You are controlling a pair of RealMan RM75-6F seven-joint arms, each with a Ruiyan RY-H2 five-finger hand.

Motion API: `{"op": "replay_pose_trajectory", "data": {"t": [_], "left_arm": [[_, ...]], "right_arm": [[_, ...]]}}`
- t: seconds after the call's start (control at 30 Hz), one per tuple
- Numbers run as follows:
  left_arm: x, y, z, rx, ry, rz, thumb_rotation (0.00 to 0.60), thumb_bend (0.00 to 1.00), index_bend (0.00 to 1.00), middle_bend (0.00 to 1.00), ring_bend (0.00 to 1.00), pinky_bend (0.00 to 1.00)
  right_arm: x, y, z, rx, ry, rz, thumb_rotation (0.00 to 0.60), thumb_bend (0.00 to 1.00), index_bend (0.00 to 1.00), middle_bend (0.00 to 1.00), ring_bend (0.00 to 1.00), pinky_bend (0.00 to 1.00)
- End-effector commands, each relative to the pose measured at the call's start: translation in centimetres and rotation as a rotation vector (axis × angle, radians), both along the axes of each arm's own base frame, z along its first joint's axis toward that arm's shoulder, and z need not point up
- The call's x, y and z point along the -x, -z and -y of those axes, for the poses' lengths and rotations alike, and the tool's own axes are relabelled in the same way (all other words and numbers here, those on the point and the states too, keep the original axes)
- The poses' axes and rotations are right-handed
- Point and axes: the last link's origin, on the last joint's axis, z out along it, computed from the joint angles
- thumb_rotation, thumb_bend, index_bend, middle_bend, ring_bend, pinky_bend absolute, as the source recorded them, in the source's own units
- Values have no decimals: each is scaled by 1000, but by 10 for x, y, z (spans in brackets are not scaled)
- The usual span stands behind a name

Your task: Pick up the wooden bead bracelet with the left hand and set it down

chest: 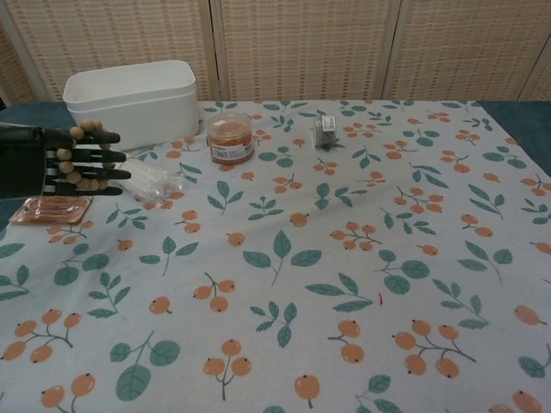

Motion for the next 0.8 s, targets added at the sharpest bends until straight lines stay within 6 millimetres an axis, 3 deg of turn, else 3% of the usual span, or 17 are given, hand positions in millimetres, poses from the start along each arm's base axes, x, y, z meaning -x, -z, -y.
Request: {"op": "replay_pose_trajectory", "data": {"t": [0.03, 0.1, 0.17, 0.23, 0.3, 0.43, 0.47, 0.57, 0.6, 0.8], "left_arm": [[1, 1, 0, -3, 16, 0, 600, 1000, 324, 334, 94, 0], [1, 2, 1, -4, 30, -6, 600, 996, 309, 329, 89, 0], [1, 2, 1, -10, 38, -7, 600, 920, 292, 322, 83, 0], [1, 3, 1, -15, 47, -10, 600, 707, 274, 313, 77, 0], [2, 3, 1, -19, 50, -13, 600, 583, 272, 310, 77, 0], [3, 4, 1, -15, 35, 1, 596, 467, 285, 312, 79, 0], [4, 5, 1, -13, 32, 0, 571, 454, 296, 315, 83, 0], [5, 6, 0, -6, 5, 11, 334, 435, 335, 339, 103, 0], [6, 6, 0, -4, -6, 14, 286, 434, 353, 349, 110, 0], [8, 7, 0, -1, -56, 9, 179, 416, 541, 451, 159, 0]], "right_arm": [[0, 0, 0, 2, 0, 1, 432, 200, 0, 0, 0, 0], [0, -1, 0, 2, 0, 1, 433, 200, 0, 0, 0, 0], [0, -1, 0, 2, 1, 1, 434, 200, 0, 0, 0, 0], [0, -1, 0, 1, 2, 1, 433, 200, 0, 0, 0, 0], [0, 0, 0, 0, 2, 1, 434, 200, 0, 0, 0, 0], [1, 0, 0, 1, 3, 0, 432, 200, 0, 0, 0, 0], [1, 0, 1, 0, 4, -1, 433, 200, 0, 0, 0, 0], [1, 0, 1, -3, 4, -2, 432, 200, 0, 0, 0, 0], [1, 0, 1, -3, 4, -2, 432, 200, 0, 0, 0, 0], [1, 0, 1, -3, 4, -2, 434, 200, 0, 0, 0, 0]]}}
